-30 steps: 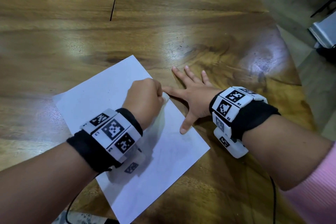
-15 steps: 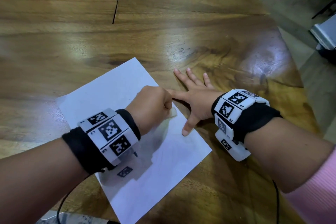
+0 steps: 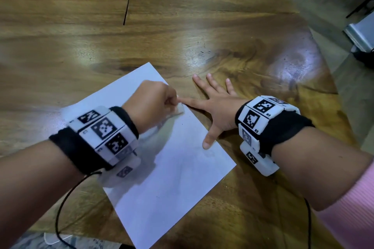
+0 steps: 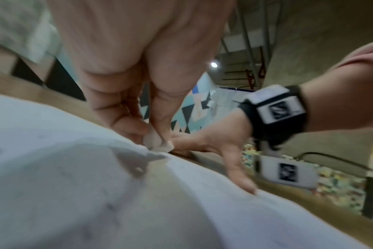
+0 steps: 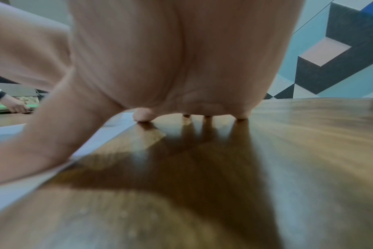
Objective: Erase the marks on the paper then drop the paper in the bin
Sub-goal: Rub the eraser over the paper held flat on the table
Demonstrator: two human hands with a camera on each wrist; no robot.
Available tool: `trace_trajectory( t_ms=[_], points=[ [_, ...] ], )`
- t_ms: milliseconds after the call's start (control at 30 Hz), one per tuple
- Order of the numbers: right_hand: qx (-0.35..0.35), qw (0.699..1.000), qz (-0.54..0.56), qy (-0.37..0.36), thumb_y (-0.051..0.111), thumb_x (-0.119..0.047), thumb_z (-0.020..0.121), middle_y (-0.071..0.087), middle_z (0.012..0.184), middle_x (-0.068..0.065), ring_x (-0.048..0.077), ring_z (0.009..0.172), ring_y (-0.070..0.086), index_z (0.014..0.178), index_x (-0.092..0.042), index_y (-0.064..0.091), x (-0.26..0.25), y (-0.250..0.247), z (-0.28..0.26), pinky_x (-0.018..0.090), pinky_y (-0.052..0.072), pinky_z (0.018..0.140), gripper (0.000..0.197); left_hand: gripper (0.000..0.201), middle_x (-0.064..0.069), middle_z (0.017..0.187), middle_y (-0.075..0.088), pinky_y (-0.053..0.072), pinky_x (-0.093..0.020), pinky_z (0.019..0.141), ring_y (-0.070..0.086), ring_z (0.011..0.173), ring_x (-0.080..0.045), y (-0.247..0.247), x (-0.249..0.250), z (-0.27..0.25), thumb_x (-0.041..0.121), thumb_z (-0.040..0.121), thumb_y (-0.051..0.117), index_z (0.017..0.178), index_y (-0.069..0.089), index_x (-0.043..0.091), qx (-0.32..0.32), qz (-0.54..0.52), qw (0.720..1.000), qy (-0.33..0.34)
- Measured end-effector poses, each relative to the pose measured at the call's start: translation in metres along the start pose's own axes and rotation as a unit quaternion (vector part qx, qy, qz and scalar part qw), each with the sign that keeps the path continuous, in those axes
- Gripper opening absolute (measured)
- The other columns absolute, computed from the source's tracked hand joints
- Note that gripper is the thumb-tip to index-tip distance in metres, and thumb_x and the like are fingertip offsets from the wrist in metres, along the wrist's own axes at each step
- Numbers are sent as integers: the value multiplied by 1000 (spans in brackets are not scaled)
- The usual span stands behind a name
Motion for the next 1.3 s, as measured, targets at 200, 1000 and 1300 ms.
trace_trajectory(
  t_ms=[200,1000,1300],
  points=[
    [1,1000,6,-2,81,-63,46,-44,146,-4,26,133,-42,133,-66,-12,-1,0,0,62,-17,107,127,11,1,65,55,30,-13,54,47,65,-16,36,23,-24,17,79,63,68,63,15,-116,22,990,76],
    [1,1000,3,3,81,-63,46,-45,145,-6,25,133,-43,132,-67,-12,1,1,1,61,-18,108,127,11,-7,81,60,39,-29,68,52,74,-21,55,42,-45,14,82,56,76,63,9,-221,60,951,206],
    [41,999,21,-10,71,-49,74,-27,155,-8,22,142,-27,141,-58,0,-16,2,-24,51,-12,115,98,18,-1,75,47,31,-25,63,44,67,-18,38,21,-37,25,83,60,76,61,8,-119,39,985,122]
  ],
)
Point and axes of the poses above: each hand's wrist, its own z-axis towards the middle knuckle, its own y-axis out of the palm, x = y × z, the point moved 9 cm from there along z, towards the middle knuckle
